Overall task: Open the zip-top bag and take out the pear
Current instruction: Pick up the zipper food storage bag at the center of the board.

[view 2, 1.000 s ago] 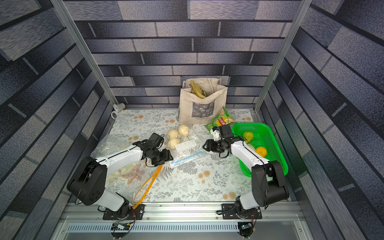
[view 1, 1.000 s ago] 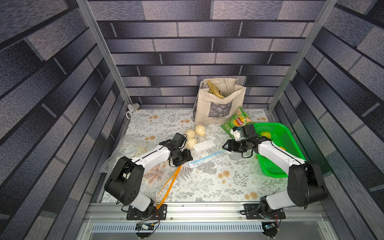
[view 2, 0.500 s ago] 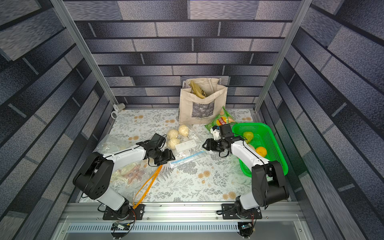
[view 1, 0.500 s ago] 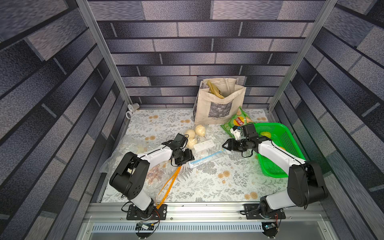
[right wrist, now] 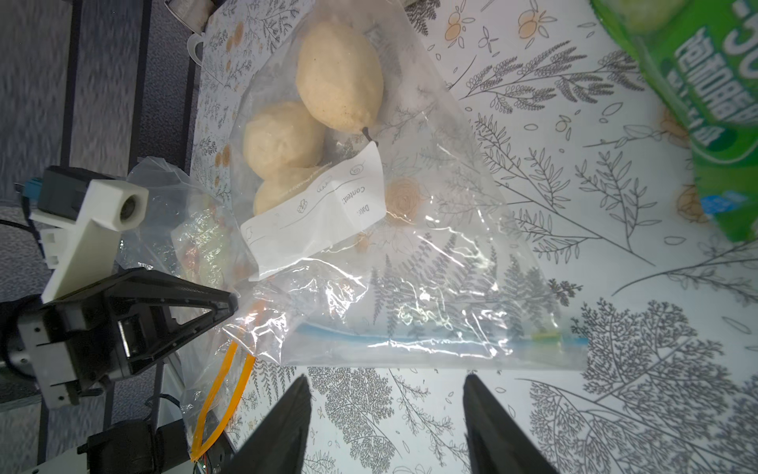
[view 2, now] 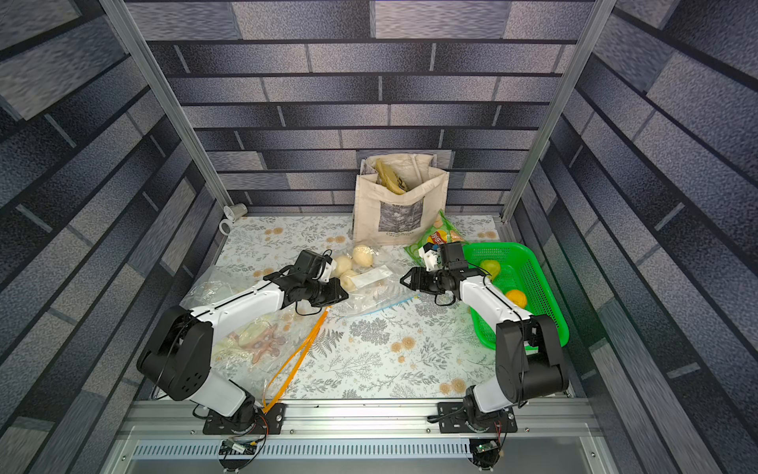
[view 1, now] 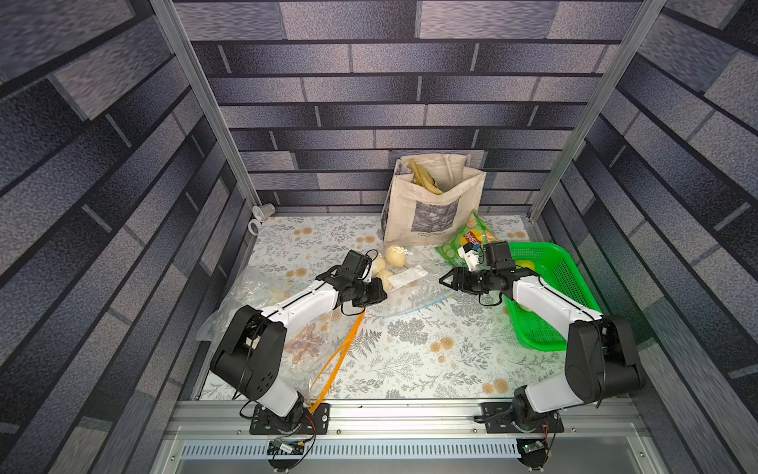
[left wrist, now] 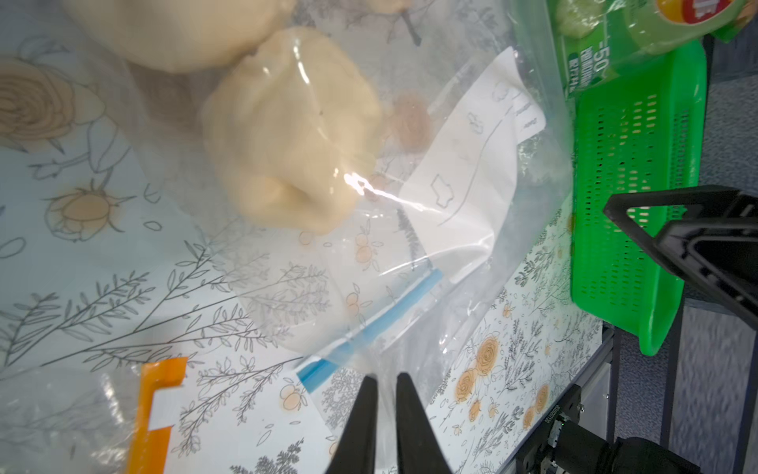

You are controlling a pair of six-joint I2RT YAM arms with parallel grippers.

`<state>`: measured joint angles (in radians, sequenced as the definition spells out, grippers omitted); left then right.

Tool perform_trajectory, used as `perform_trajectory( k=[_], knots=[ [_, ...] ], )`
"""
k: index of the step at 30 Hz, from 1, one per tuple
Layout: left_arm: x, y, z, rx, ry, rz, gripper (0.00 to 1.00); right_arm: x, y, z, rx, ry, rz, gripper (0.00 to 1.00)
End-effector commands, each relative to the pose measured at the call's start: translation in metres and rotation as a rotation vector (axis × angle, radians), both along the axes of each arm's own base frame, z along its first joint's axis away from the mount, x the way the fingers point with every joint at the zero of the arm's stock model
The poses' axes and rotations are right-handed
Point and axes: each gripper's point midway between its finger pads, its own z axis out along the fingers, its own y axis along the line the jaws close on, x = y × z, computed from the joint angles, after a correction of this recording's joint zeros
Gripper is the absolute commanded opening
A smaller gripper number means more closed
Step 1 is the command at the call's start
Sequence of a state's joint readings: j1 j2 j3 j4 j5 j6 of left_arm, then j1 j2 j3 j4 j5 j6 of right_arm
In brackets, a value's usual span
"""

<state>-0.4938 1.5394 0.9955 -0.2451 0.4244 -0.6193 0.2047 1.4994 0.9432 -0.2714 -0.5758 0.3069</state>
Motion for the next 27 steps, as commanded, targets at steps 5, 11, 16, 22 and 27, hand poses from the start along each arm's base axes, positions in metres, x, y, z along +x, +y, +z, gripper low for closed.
perform_trajectory(
  k=[5, 11, 16, 22, 27],
  knots=[
    [0.027, 0.008, 0.064, -0.117, -0.180, -0.001, 0.02, 0.000, 0.010, 0.018, 0.203, -0.021, 0.043, 0.59],
    [0.032, 0.016, 0.070, -0.114, -0.198, 0.008, 0.00, 0.002, 0.008, 0.014, 0.195, -0.002, 0.026, 0.59],
    [0.035, 0.016, 0.067, -0.132, -0.199, 0.019, 0.00, 0.007, -0.030, 0.003, 0.095, 0.070, -0.146, 0.62],
    [0.036, 0.017, 0.065, -0.128, -0.193, 0.023, 0.00, 0.007, -0.038, 0.012, 0.165, 0.028, -0.078, 0.58],
    [0.038, 0.022, 0.067, -0.117, -0.194, 0.025, 0.00, 0.017, -0.040, 0.007, 0.153, -0.044, -0.011, 0.53]
  ],
)
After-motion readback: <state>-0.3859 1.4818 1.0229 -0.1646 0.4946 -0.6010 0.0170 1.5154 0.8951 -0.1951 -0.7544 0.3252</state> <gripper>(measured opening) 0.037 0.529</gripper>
